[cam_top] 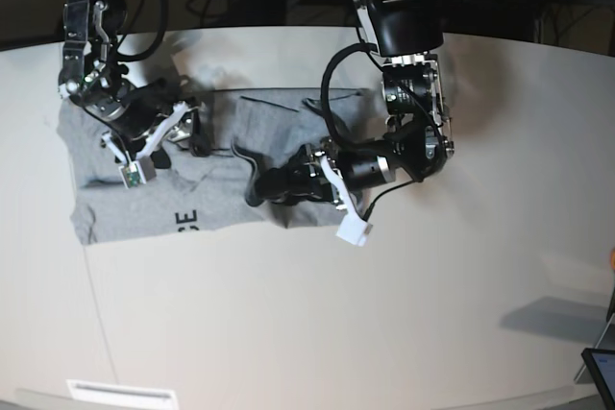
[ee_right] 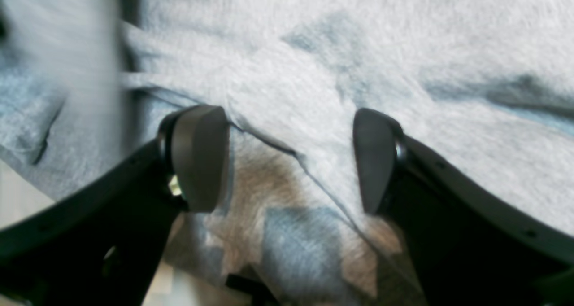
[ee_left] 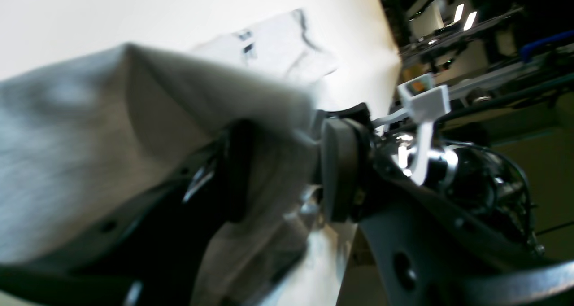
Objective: Fold the T-shirt properly
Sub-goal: 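Lift the strip end with the left gripper and fold it toward the right gripper, then lay the folded end down and press it flat with the left gripper, then press the folded section again with the left gripper, then lift away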
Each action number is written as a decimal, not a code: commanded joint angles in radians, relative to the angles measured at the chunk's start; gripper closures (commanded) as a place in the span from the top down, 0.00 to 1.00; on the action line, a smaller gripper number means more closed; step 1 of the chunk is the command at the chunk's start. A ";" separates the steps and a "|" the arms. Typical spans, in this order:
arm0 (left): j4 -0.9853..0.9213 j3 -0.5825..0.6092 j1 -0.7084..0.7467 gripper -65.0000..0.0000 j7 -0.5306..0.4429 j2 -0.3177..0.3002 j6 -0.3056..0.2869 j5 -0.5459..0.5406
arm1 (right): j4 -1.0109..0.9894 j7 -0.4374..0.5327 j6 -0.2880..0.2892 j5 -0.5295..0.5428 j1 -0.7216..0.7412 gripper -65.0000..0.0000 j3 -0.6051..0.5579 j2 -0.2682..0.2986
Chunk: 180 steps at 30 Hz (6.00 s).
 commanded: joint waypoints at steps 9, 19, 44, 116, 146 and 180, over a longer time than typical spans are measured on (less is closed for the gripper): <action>-0.017 0.000 -0.022 0.40 -0.016 0.000 -0.005 -0.116 | -0.002 -0.013 -0.003 -0.001 0.002 0.66 0.002 0.008; -0.180 0.133 -0.063 0.40 -0.016 0.000 -0.005 -0.382 | -0.028 -0.013 -0.003 -0.001 0.008 0.66 0.002 0.003; 0.388 -0.048 0.056 0.13 -0.016 -0.228 0.106 -0.153 | -0.028 -0.013 -0.003 -0.001 0.002 0.66 0.002 0.008; 0.050 0.161 0.036 0.00 -0.035 0.000 0.341 -0.002 | -0.028 -0.014 -0.003 0.001 0.006 0.66 0.002 0.002; -0.074 0.204 0.041 0.00 -0.036 0.000 0.391 -0.245 | -0.028 -0.014 -0.003 0.001 0.008 0.66 0.002 0.005; 0.354 0.264 -0.002 0.00 -0.050 -0.104 0.355 0.050 | -0.108 -0.010 -0.001 -0.001 0.020 0.66 0.000 0.009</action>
